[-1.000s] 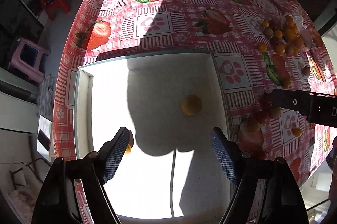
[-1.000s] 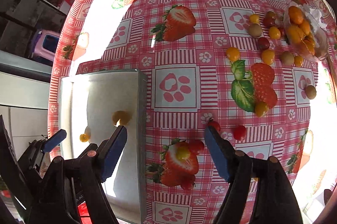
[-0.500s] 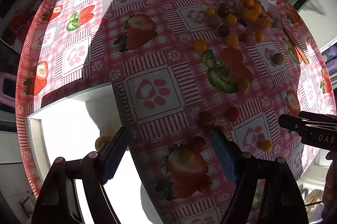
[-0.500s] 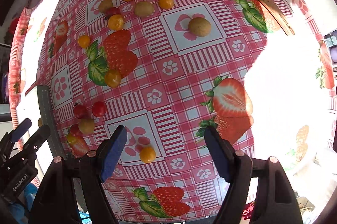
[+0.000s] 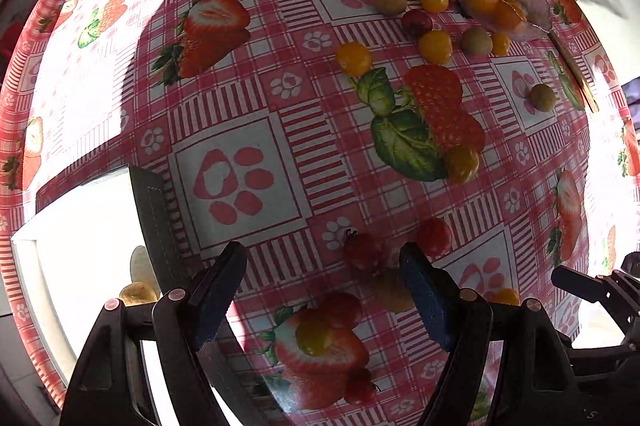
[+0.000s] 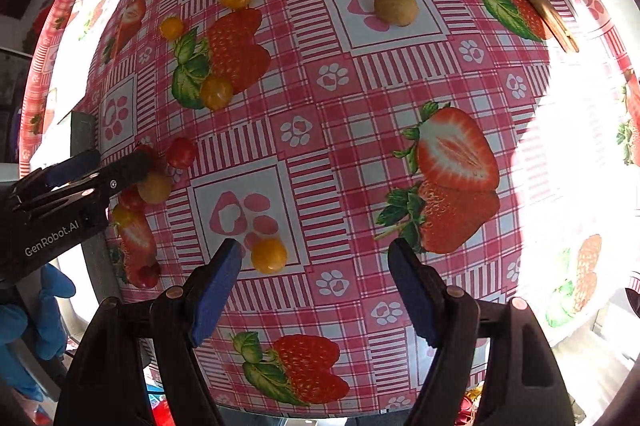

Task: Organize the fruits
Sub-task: 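Grasp a red cherry tomato with the left tool while the right tool grasps a yellow tomato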

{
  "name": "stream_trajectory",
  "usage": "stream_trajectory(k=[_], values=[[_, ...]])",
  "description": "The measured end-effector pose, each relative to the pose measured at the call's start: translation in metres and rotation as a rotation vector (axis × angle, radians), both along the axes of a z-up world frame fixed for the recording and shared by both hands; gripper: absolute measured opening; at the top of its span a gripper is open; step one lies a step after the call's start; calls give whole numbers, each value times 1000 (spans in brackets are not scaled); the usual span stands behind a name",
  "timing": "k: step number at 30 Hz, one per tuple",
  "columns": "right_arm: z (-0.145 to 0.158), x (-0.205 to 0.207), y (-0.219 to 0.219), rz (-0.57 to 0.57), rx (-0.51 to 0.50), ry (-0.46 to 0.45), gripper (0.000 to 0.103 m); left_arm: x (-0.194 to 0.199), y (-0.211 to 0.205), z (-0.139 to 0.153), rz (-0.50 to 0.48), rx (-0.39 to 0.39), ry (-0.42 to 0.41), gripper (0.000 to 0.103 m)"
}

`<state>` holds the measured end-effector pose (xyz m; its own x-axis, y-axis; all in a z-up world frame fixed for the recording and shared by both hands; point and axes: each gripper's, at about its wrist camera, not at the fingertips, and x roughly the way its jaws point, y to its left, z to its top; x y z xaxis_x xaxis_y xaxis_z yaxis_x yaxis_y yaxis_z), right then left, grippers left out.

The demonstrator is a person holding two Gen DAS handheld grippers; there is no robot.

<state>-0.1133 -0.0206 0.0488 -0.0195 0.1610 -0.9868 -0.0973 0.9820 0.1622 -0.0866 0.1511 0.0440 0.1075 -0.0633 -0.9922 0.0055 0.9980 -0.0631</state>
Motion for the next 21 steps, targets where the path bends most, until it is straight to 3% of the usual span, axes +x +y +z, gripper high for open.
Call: stream_trajectory(k=[3, 4, 5, 7, 10, 12, 14, 15, 21], values=[[-5, -9, 10, 17, 4, 8, 73, -1, -3, -6, 1, -5, 9, 79], [-6, -12, 12, 20, 4, 7, 72, -1, -4, -7, 1, -5, 12, 77], [-7, -14, 16, 23, 3, 6, 71, -1, -6, -10, -1, -1, 19, 67], [-10, -18, 22, 27, -1, 5, 66, -2, -9, -10, -12, 16, 15, 67], [-12, -22, 25, 35, -23, -2, 61, -5, -14, -10, -27, 43, 6, 55], [-16, -15, 37, 46, -42, -9, 53, -9, -16, -7, -33, 43, -8, 35], [-15, -18, 41, 62, -62, -16, 37, -11, -19, -6, -42, 39, -13, 24], [-15, -23, 39, 69, -64, -17, 24, -12, -19, -5, -42, 32, -14, 22], [-2, -18, 28, 31, 8, -10, 22, -25, -1, 13, 31, -70, -40, 22]])
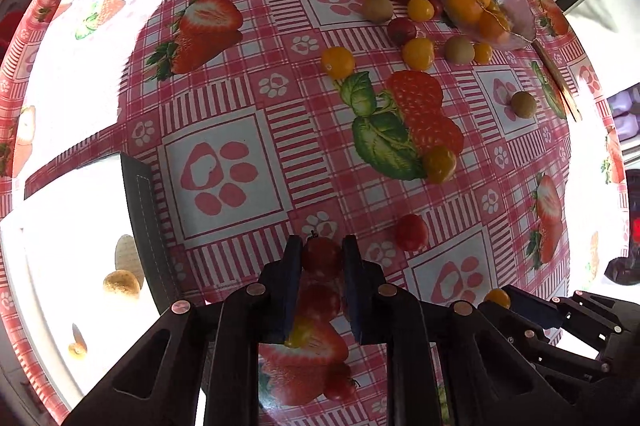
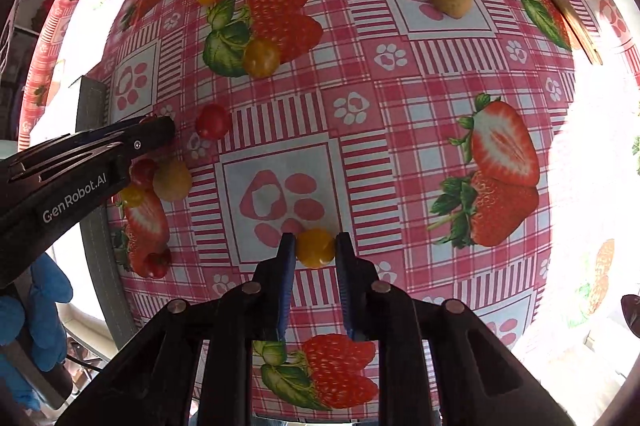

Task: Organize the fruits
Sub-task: 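Grasp a red cherry tomato with the left tool while the right tool grasps a yellow tomato, then carry both tomatoes into the white tray and open both tools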

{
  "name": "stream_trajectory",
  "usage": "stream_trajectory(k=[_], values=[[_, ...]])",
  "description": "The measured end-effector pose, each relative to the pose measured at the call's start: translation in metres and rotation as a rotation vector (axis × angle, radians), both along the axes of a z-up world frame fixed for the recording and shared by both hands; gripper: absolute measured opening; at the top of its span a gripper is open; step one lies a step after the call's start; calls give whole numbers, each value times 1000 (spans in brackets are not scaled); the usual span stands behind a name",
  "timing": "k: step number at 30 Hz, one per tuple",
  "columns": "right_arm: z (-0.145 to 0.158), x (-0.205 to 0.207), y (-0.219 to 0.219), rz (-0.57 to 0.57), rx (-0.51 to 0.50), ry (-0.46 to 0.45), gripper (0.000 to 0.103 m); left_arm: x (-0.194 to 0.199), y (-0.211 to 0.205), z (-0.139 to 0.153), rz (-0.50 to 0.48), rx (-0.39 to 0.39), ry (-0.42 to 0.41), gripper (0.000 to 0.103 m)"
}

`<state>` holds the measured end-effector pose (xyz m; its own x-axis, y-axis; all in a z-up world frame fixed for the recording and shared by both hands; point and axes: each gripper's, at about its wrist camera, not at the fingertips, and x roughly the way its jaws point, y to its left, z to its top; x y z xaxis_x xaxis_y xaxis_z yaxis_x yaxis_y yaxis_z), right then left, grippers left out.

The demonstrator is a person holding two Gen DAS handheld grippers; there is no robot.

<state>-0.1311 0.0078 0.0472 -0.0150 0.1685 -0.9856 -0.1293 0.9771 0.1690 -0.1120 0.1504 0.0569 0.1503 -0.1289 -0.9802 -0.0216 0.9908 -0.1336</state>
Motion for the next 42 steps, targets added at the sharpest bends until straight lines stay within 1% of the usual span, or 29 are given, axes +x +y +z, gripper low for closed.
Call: stream_trajectory(k=[9, 12, 14, 15, 23, 33, 42], values=[[25, -1, -21, -27, 50, -11, 22, -21, 35, 33, 45, -19, -46, 22], [32, 9, -26, -25, 52, -18, 22, -23, 35, 37, 63, -22, -58, 22], [35, 9, -25, -27, 53, -20, 22, -24, 35, 38, 72, -20, -64, 22], [27, 19, -21, -28, 56, -20, 22, -25, 34, 38, 78, -21, -66, 22], [31, 16, 8, 23, 59, -30, 22, -40, 53, 43, 125, -24, -82, 22], [41, 11, 63, 125, 79, -47, 22, -73, 95, 48, 219, -13, -94, 22], [46, 3, 125, 251, 100, -51, 22, -110, 141, 44, 336, 9, -82, 22]])
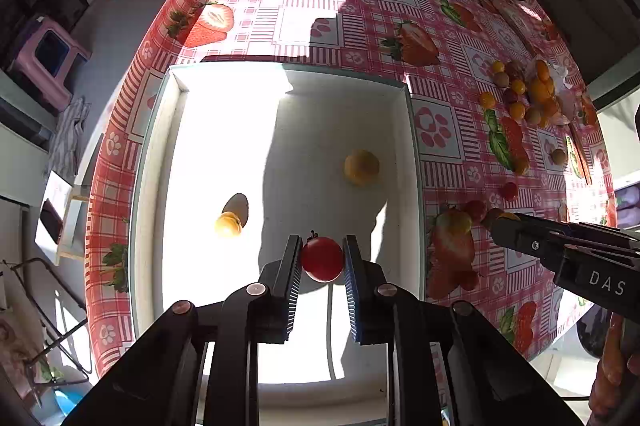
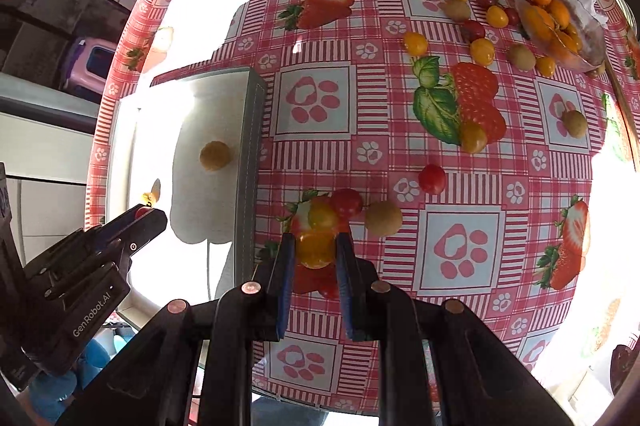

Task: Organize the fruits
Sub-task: 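Carry both tomatoes into the white tray and open both tools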

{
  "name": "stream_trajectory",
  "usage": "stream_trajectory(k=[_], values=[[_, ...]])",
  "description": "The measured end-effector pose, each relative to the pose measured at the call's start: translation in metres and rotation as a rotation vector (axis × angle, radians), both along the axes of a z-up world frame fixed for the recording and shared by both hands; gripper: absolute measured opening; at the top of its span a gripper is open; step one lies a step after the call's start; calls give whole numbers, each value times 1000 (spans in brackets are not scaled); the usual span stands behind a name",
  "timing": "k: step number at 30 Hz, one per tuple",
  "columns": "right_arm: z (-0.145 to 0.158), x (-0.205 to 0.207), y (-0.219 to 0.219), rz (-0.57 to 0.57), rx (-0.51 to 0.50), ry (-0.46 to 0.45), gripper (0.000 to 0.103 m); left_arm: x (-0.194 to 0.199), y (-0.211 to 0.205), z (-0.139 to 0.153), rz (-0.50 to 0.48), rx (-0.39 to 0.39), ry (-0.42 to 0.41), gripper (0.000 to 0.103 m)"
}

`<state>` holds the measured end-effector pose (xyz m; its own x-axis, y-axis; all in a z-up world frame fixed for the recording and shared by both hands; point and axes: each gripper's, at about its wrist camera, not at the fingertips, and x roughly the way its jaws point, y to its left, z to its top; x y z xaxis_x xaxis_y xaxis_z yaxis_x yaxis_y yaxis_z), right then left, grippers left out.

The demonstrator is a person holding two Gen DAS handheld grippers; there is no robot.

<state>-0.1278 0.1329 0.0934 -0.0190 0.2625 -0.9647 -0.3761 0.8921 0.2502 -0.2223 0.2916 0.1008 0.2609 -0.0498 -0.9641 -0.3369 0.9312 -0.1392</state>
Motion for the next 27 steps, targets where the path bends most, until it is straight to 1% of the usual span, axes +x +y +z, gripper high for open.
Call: stream_trajectory(k=[7, 13, 19, 23, 27], values=[[-5, -8, 54, 107, 25, 14, 22, -29, 29, -15, 75, 15, 43, 22], [-27, -9, 88, 164, 11, 45, 22, -43, 39, -36, 104, 26, 92, 22], [-52, -12, 111, 201, -33, 66, 22, -49, 39, -51, 90, 45, 131, 22], [-66, -12, 121, 213, -63, 78, 23, -48, 38, -53, 75, 66, 137, 22], [-70, -15, 130, 227, -78, 63, 23, -46, 35, -54, 56, 90, 149, 23]])
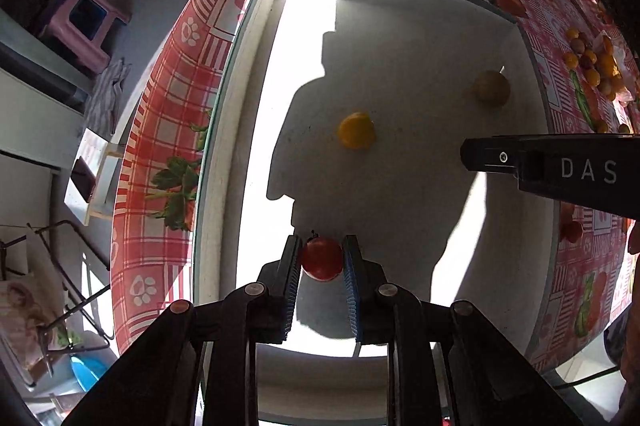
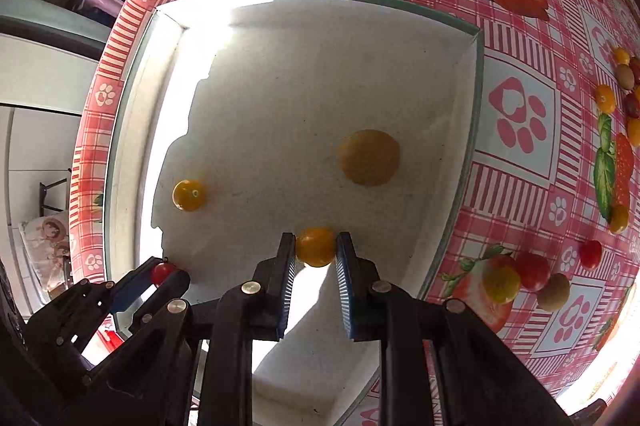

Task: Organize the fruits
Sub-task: 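Carry both tomatoes into the white tray and open both tools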

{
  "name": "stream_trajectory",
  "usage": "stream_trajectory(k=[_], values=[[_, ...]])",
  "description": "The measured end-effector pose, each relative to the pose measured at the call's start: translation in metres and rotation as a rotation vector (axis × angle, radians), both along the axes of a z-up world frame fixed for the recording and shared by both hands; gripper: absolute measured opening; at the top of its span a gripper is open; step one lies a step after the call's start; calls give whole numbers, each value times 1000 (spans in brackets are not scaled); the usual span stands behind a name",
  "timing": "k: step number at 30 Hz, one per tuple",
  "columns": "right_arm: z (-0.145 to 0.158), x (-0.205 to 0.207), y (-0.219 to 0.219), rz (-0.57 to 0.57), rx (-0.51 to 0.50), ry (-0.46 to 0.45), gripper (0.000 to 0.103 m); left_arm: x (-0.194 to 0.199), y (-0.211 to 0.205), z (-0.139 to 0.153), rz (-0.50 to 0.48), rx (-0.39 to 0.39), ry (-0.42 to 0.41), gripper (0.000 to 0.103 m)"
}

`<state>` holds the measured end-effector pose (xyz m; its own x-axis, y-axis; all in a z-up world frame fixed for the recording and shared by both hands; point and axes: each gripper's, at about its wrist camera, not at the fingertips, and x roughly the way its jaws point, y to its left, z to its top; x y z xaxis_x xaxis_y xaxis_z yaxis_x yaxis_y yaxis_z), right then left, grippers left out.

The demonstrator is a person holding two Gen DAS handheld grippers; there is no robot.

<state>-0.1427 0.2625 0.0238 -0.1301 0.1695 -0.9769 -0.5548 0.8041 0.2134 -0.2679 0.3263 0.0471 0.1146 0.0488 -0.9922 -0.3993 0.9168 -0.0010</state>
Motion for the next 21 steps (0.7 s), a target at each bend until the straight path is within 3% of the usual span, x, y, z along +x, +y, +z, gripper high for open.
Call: stream_trajectory(k=[1, 2, 3, 4, 5, 7, 10, 13, 21], values=[[-1, 0, 4, 6, -2, -3, 23, 1, -1, 0, -4, 7, 2, 23], [-1, 0, 6, 11, -1, -2, 24, 1, -2, 0, -7, 23, 7, 32], [-1, 0, 6, 12, 3, 2, 27, 2, -2, 1, -7, 37, 12, 62], [1, -3, 6, 13, 10, 8, 32, 1, -2, 2, -2, 47, 7, 76], [4, -7, 7, 15, 15, 12, 37, 0, -2, 5, 5, 58, -13, 82], [7, -5, 11, 14, 7, 5, 60, 0, -2, 7, 1, 53, -9, 82], [14, -1, 8, -10, 25, 4, 68, 0, -2, 7, -5, 56, 8, 82], [25, 2, 4, -45, 64, 8, 73, 0, -4, 9, -7, 52, 2, 82], [65, 9, -25, -117, 141, -41, 74, 20, -22, 30, -83, 69, -39, 82]])
